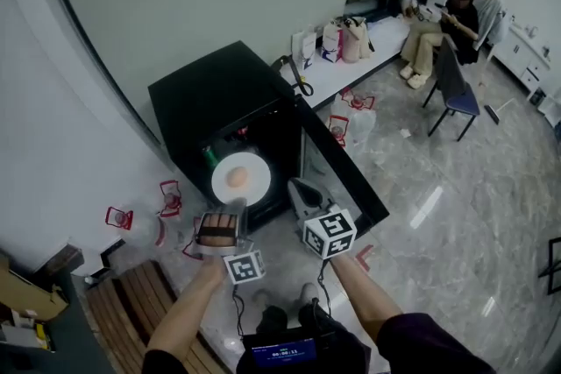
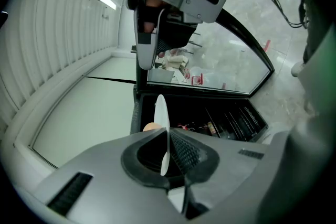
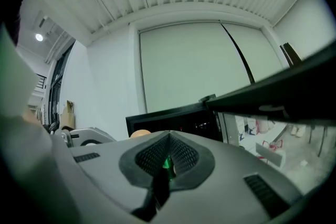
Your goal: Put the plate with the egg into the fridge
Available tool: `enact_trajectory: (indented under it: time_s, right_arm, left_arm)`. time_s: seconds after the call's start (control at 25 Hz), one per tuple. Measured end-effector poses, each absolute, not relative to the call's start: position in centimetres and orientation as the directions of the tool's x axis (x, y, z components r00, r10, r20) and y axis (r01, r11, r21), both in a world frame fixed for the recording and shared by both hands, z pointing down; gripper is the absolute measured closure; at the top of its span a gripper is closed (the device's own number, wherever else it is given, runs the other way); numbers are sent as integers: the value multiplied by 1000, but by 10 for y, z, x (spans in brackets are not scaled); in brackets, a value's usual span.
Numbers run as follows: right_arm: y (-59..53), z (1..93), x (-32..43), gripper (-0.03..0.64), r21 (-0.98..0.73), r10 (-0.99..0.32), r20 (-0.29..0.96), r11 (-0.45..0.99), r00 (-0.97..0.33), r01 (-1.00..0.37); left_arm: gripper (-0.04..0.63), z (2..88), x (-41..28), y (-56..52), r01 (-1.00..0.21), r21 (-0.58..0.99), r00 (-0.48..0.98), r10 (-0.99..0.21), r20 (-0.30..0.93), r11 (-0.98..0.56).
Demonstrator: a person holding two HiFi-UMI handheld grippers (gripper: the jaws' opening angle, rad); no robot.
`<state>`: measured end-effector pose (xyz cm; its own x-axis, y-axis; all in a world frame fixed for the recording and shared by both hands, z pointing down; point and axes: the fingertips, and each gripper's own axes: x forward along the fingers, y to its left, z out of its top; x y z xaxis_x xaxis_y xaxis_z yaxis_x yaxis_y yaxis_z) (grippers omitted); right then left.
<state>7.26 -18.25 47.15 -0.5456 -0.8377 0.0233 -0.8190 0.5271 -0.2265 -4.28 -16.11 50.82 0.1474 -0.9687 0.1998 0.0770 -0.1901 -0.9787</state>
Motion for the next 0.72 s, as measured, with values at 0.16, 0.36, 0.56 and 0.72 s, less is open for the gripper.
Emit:
enact_trajectory:
  time_s: [0.16,0.36,0.56,0.72]
  right_arm:
    - [-198,520,62,611,-228,-847,65,502,-527,-834]
    - [-220,580,50,611,-227,-837,97,509,-539,-831]
    - [-243,638,47,611,-193,-820,125,532,-559,-824]
    - [-256,675,46,611,-189,-814,148,534,-562,-824]
  left_arm:
    - [575,557,-45,-200,78,-973,139,-964,227,-218]
    - [575,629,-51,-262,40,-966,90,-962,257,-255]
    - [575,701,-63,-321,66,-955,44,-955,294,-291]
    - [575,737,-70,-360,63,-945,6,-947,321,-320]
